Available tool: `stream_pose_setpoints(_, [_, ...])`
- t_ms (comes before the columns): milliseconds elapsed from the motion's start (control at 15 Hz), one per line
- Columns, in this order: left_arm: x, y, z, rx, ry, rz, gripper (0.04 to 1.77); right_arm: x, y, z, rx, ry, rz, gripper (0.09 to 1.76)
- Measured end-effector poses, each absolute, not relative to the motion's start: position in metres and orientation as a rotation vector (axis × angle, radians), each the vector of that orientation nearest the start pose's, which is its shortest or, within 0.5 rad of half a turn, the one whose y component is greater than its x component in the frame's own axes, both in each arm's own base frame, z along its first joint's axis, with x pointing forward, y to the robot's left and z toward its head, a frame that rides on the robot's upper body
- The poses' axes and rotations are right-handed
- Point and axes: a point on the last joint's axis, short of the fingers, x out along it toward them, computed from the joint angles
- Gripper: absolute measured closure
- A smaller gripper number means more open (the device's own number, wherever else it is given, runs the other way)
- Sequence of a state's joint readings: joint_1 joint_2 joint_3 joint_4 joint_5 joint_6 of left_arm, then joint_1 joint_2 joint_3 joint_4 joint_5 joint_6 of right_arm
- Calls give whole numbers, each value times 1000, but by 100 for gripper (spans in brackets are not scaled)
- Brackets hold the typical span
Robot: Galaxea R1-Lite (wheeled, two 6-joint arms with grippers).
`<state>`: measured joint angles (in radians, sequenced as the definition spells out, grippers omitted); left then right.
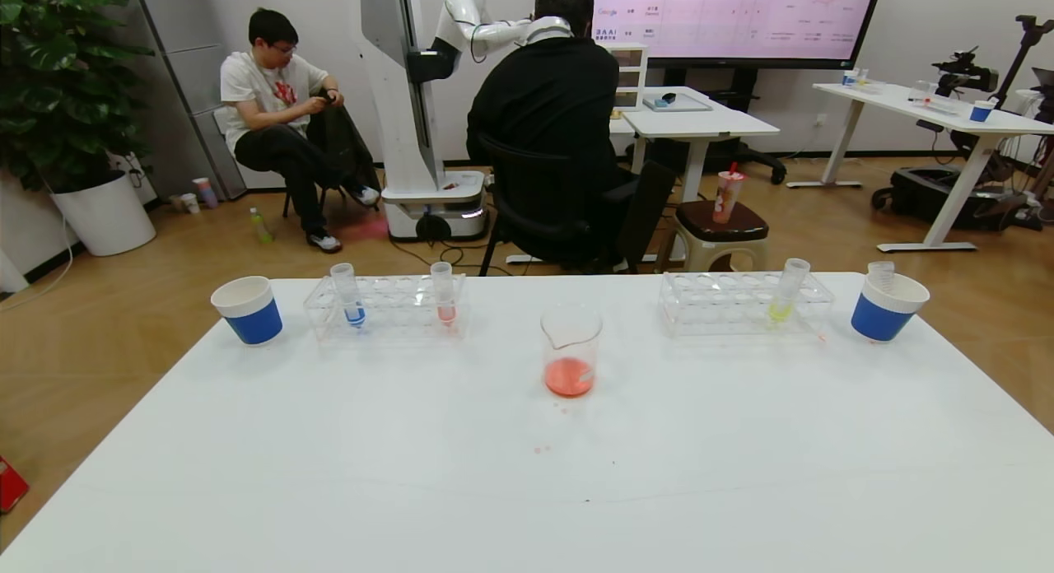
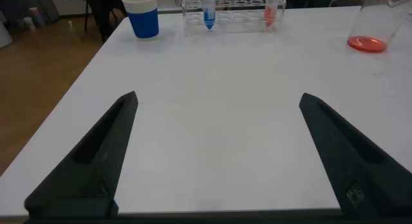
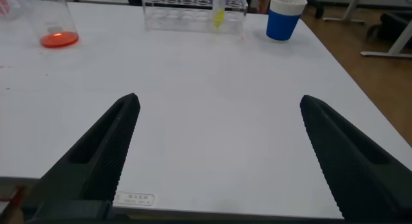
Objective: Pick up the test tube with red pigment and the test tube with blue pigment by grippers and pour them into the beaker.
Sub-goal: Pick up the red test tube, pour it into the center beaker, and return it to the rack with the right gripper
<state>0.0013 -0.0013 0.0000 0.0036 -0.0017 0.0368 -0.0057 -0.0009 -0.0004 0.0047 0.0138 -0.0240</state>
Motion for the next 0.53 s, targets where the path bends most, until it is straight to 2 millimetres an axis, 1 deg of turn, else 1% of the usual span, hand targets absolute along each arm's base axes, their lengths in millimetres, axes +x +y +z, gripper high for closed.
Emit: stream_pose_setpoints(533, [-23, 0, 75, 38, 3, 0, 6, -23, 0, 75, -23, 4, 7, 11])
